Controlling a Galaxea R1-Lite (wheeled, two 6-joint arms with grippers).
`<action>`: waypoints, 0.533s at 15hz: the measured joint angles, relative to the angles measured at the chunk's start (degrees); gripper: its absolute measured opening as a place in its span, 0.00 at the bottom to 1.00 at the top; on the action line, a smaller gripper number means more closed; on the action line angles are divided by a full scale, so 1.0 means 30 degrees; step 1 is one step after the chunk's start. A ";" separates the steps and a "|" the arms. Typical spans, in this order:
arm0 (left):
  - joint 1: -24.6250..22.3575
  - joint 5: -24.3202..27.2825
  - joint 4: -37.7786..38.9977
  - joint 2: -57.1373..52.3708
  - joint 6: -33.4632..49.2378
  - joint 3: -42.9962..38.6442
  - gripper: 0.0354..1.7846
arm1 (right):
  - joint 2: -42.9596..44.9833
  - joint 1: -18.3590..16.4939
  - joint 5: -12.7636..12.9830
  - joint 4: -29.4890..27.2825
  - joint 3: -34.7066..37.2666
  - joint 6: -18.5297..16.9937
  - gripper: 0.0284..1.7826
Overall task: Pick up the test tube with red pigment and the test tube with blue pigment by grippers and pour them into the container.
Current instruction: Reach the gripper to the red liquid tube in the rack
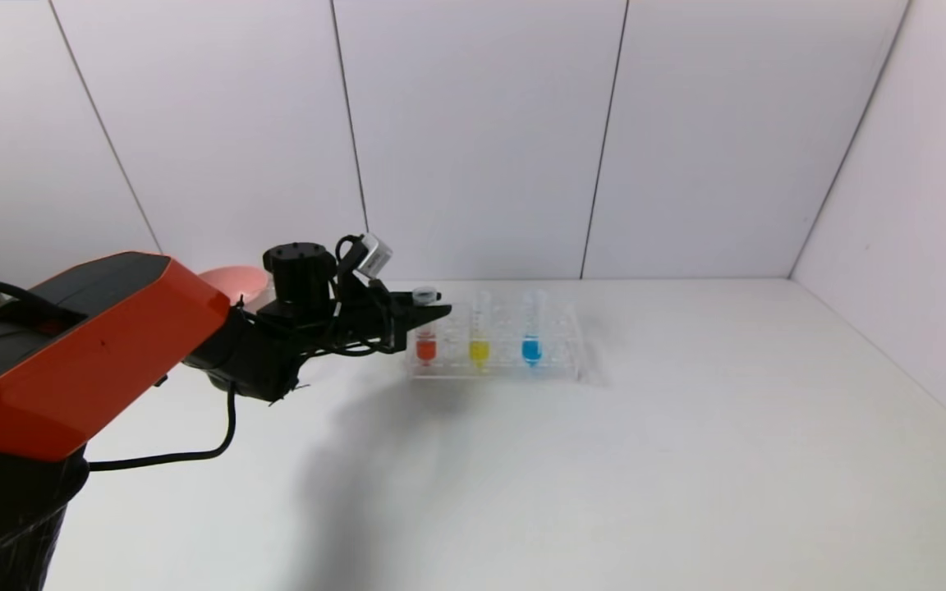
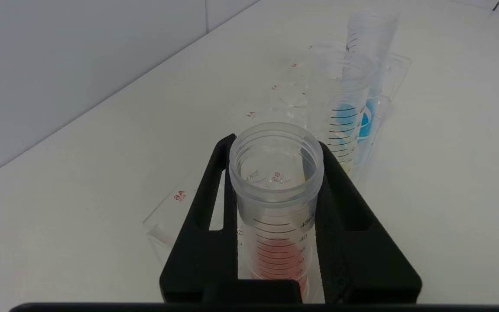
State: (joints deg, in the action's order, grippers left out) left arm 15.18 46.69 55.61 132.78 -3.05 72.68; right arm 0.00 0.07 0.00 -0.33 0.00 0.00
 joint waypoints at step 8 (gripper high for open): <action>-0.0016 -0.0118 -0.0008 -0.0033 0.0045 0.0000 0.25 | 0.0000 0.0000 0.0000 0.0000 0.0000 0.0000 1.00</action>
State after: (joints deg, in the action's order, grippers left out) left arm 15.13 46.34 55.59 132.68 -2.91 72.68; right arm 0.00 0.07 0.00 -0.33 0.00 0.00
